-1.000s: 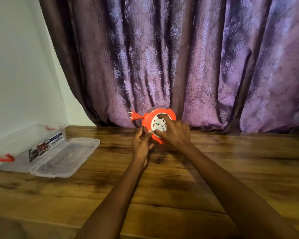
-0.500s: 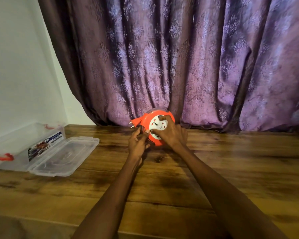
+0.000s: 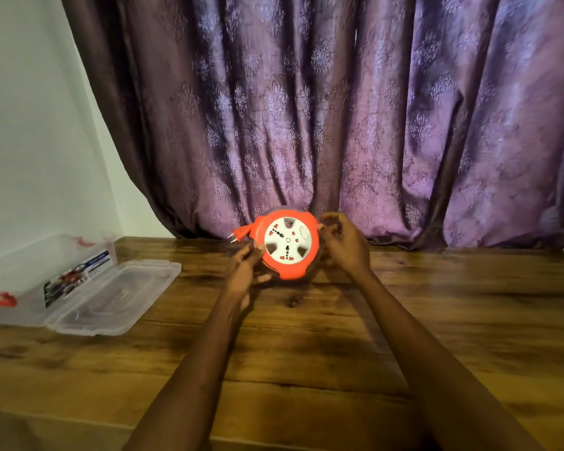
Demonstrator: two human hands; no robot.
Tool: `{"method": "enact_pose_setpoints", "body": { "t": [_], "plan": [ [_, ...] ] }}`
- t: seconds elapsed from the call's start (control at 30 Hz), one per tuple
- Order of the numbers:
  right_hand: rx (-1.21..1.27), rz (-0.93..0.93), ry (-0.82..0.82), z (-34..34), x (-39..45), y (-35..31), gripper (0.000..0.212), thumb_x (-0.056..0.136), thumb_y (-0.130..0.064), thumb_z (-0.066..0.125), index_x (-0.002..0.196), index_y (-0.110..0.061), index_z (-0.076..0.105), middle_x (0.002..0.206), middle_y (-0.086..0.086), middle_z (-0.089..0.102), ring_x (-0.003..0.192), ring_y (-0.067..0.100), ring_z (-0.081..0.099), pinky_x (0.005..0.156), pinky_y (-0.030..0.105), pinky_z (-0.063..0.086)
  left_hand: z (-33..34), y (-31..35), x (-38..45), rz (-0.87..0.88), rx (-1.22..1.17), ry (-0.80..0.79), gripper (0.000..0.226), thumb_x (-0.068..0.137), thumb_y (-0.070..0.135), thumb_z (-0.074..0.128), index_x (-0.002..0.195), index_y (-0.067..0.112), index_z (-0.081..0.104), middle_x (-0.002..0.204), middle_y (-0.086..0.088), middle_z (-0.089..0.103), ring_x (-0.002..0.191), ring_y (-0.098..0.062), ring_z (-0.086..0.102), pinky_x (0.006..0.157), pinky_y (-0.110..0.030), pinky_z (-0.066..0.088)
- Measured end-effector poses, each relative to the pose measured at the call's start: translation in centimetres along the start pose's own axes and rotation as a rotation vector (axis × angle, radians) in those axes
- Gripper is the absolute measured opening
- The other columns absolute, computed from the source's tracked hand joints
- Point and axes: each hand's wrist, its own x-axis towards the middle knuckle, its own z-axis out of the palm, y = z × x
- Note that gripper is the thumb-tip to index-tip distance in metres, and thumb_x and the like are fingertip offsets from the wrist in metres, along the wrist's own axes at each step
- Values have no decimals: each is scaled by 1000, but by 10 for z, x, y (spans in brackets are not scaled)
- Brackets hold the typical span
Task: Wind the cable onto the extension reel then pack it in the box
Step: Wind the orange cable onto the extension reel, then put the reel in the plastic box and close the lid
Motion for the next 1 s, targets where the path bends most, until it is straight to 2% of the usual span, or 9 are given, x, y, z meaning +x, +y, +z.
{"method": "enact_pose_setpoints", "body": {
  "t": [0.13, 0.3, 0.37, 0.43, 0.5, 0.63, 0.73, 0.87, 1.0],
  "plan": [
    [259, 96, -236, -5, 6, 6, 33, 96, -29, 66, 123, -11, 67, 101, 4, 73, 85, 9, 66, 79, 31, 55, -4, 3, -2, -38, 53, -77, 24, 91, 27, 67, 111, 16, 73, 92, 0, 77, 63, -16, 68, 48, -27, 53],
    [396, 154, -354, -6, -12, 11, 19, 94, -31, 68, 85, -14, 69, 53, -11, 58, 45, -1, 46, 40, 17, 36, -2, 2, -6, -68, 37, -104, 23, 89, 28, 69, 108, 18, 73, 78, -5, 66, 48, -11, 50, 40, -18, 35],
    [422, 222, -365, -6, -17, 13, 30, 93, -38, 68, 73, -16, 64, 47, -7, 51, 38, 5, 41, 36, 16, 30, 0, 2, -6, -62, -12, -114, 30, 87, 32, 71, 108, 11, 75, 92, -18, 66, 64, -21, 56, 52, -26, 44],
    [407, 240, -378, -4, -19, 14, 40, 92, -44, 68, 62, -17, 64, 43, -3, 49, 34, 9, 38, 35, 17, 27, 1, 4, -6, -66, -86, -115, 39, 87, 29, 71, 114, 1, 71, 115, -26, 67, 97, -37, 63, 84, -47, 56],
    [362, 189, -445, -3, -19, 13, 45, 94, -47, 64, 56, -23, 69, 39, -4, 48, 31, 9, 37, 34, 17, 24, -1, 4, -8, -79, -111, -101, 40, 89, 26, 70, 119, -1, 68, 120, -27, 67, 117, -43, 60, 103, -60, 47],
    [330, 99, -657, 7, -20, 1, 24, 93, -53, 60, 88, -37, 78, 42, -6, 44, 32, 8, 35, 33, 16, 21, -21, 15, -19, -91, -121, -44, 39, 93, 21, 66, 123, -3, 64, 123, -29, 65, 122, -45, 58, 106, -60, 44],
    [342, 69, -735, 24, -23, -13, 20, 92, -51, 62, 91, -40, 78, 44, -8, 47, 34, 5, 40, 32, 16, 27, -40, 32, -32, -46, -76, -57, 36, 94, 24, 66, 121, 0, 67, 122, -27, 67, 116, -41, 64, 101, -56, 50],
    [517, 160, -668, 62, -34, -37, 23, 97, -39, 61, 104, -26, 79, 50, -3, 57, 36, 8, 49, 32, 17, 34, -76, 74, -38, 181, 289, 274, 30, 96, 29, 63, 100, 1, 73, 89, -9, 76, 84, -25, 69, 69, -29, 58],
    [731, 297, -673, 103, -47, -69, 23, 99, -33, 59, 108, -19, 76, 62, -5, 61, 42, 10, 55, 37, 19, 35, -138, 118, -49, 456, 794, 752, 24, 97, 23, 58, 103, 4, 72, 105, -19, 70, 102, -35, 64, 89, -41, 51]
  ]
}}
